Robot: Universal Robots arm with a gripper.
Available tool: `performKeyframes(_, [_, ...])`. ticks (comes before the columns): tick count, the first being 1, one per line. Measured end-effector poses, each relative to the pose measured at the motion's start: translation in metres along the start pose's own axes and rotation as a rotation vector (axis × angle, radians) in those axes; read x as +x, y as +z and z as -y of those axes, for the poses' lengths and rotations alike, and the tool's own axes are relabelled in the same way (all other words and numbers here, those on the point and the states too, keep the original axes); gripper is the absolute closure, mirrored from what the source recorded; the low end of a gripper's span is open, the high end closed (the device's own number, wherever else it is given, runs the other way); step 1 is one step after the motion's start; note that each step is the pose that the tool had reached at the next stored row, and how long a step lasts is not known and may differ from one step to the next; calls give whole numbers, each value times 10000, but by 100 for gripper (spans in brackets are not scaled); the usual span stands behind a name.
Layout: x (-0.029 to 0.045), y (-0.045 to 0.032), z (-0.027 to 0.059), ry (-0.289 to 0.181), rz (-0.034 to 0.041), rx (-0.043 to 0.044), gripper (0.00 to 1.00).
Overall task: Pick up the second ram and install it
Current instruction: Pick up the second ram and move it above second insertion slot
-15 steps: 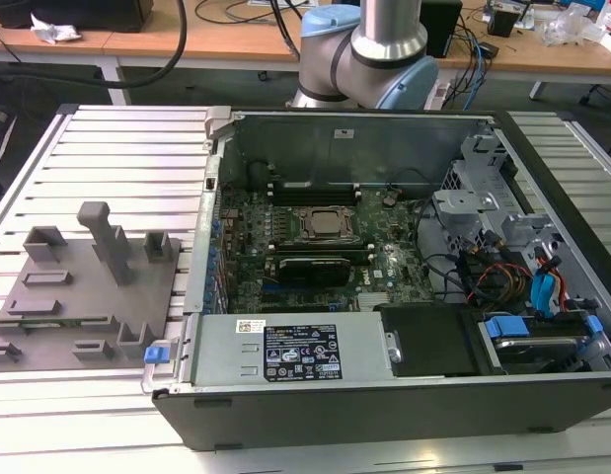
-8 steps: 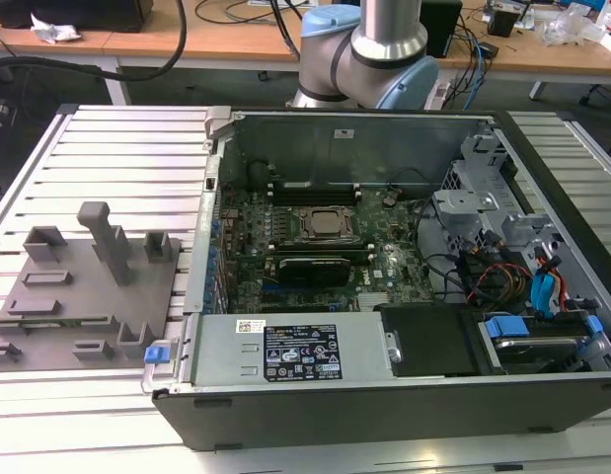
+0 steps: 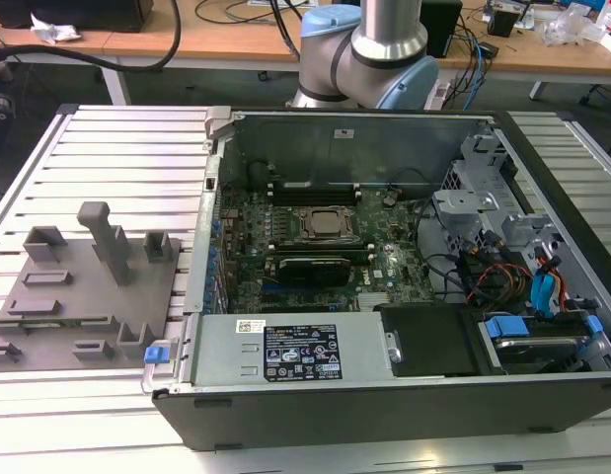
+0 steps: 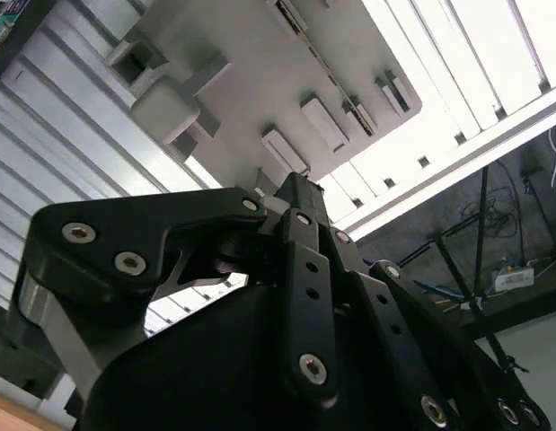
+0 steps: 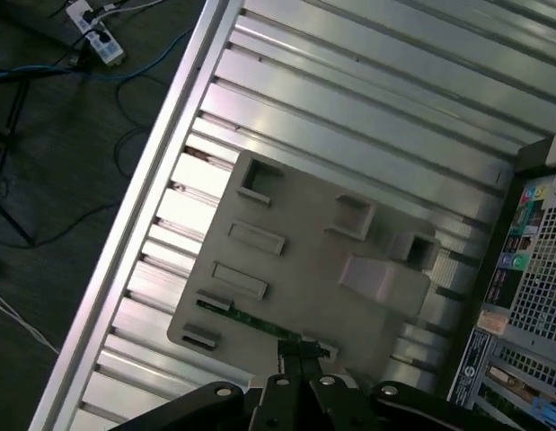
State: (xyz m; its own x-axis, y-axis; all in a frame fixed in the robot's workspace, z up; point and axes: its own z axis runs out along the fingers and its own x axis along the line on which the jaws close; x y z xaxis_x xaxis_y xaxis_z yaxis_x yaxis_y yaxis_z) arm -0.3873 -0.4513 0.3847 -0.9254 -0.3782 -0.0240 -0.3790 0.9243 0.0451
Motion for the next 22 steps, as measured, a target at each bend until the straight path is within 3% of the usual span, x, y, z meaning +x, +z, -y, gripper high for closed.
performKeyframes(8, [0, 0, 0, -1220, -55, -30, 89])
performKeyframes(17, [0, 0, 0, -2221, -100, -53, 89])
performKeyframes(22, [0, 0, 0, -3293, -148, -79, 89])
